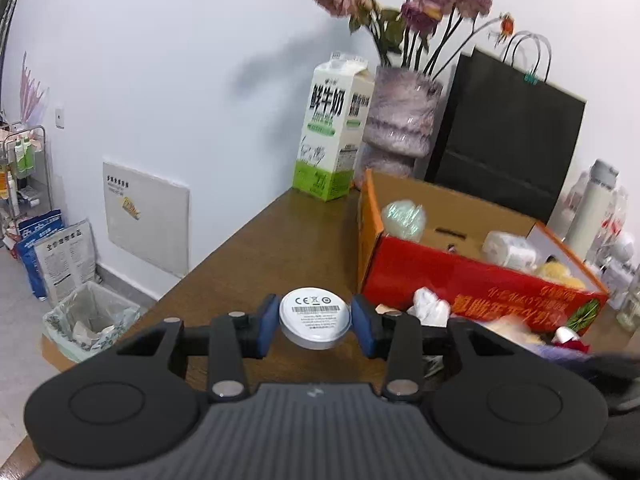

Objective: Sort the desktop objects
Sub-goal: 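Grasp the white round tin with the left tool while the right tool grasps the white cube box, then place the tin and cube box into the cardboard box, opening both tools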

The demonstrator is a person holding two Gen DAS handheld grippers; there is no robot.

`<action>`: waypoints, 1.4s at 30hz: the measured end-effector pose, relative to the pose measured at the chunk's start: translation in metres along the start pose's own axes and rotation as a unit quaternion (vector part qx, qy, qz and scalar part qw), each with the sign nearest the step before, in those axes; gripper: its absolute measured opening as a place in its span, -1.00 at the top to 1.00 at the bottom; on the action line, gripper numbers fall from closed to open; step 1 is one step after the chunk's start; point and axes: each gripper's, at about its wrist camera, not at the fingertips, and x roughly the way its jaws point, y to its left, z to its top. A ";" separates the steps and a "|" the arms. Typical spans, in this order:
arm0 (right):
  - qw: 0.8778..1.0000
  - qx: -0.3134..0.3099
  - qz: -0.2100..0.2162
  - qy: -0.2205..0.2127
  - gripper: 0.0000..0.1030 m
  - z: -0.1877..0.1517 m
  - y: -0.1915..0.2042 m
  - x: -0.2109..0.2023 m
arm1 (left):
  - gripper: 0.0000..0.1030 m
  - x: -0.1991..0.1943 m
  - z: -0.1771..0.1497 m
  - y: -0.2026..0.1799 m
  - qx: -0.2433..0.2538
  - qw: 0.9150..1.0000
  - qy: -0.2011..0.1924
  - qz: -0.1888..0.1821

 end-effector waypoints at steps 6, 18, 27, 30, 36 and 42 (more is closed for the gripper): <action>0.997 0.013 -0.036 -0.069 0.00 0.005 -0.024 -0.064 | 0.20 0.001 -0.001 0.010 -0.027 0.999 0.008 -0.022; 0.988 0.080 -0.091 -0.096 0.00 -0.037 -0.117 -0.136 | 0.20 -0.024 0.006 -0.031 0.058 0.995 -0.031 -0.071; 0.988 0.121 -0.036 -0.093 0.00 0.048 -0.168 -0.084 | 0.20 0.045 0.089 -0.080 0.116 0.988 0.019 -0.098; 0.988 0.137 -0.020 -0.070 0.00 0.090 -0.183 -0.047 | 0.20 0.098 0.109 -0.100 0.128 0.986 0.083 -0.074; 0.991 0.135 -0.013 0.010 0.00 0.161 -0.196 0.068 | 0.20 0.205 0.141 -0.138 0.117 0.975 0.175 -0.071; 0.971 0.223 0.014 0.081 -0.01 0.180 -0.228 0.171 | -0.02 0.286 0.140 -0.139 0.053 0.961 0.261 -0.070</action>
